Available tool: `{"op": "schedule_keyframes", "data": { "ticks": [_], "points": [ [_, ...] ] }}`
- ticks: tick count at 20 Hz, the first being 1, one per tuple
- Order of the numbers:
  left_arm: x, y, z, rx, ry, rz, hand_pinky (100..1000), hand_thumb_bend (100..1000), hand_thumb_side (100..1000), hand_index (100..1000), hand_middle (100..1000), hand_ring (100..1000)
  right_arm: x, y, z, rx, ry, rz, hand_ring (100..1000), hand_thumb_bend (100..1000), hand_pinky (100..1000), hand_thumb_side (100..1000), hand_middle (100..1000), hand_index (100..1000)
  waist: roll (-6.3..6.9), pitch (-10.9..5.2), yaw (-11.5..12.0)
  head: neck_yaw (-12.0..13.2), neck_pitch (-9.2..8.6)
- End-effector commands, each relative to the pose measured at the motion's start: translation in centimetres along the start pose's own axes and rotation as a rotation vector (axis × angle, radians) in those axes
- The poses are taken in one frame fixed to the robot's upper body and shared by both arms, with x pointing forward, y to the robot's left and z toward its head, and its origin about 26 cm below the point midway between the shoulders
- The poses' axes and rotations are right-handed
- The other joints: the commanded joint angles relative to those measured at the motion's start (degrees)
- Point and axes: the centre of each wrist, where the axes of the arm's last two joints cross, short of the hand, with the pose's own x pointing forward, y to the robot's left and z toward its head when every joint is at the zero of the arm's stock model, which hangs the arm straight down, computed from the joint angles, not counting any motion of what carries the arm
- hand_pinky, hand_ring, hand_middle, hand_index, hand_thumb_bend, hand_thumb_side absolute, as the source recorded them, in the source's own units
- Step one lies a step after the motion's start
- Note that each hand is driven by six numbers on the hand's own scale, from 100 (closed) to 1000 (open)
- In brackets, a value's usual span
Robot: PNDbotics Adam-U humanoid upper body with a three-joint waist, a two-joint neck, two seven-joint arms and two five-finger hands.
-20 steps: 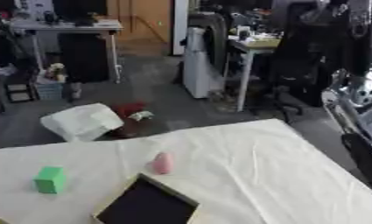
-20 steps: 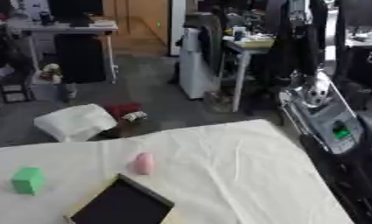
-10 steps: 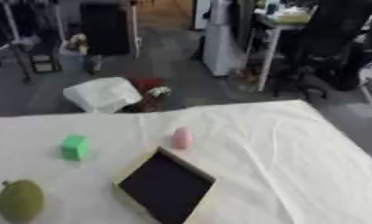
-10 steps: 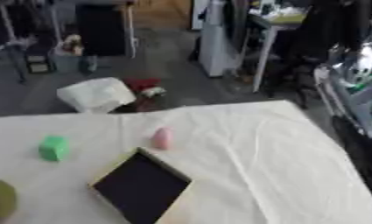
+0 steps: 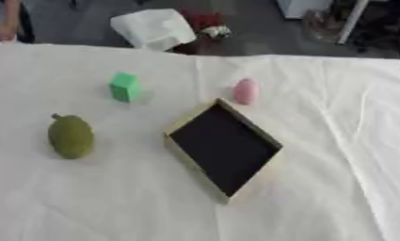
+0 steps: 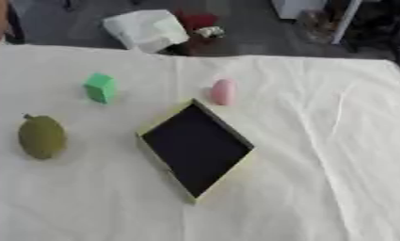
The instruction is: Pick up objects on the table and place them in the box.
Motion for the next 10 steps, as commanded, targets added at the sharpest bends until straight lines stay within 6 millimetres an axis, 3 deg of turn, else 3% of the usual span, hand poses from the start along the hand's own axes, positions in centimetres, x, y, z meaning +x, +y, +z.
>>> {"op": "schedule_keyframes", "data": {
  "ticks": [1, 10],
  "points": [
    [1.2, 0.7, -2.2, -0.045, -0.088, -0.015, 813, 100, 672, 930, 877, 877, 0.4, -0.2, -1.1, 0.038, -0.024, -0.002, 778, 100, 887, 588, 679, 777, 0.21, 0.03, 0.07, 0.8, 0.88],
    [1.6, -0.8, -4.0, -0.145, -0.222, 0.007, 817, 100, 672, 934, 877, 877, 0.7, 0.1, -1.5, 0.084, -0.015, -0.031, 771, 100, 894, 578, 667, 771, -0.08, 3.98, -0.01, 1.23, -0.13]
  ]
}}
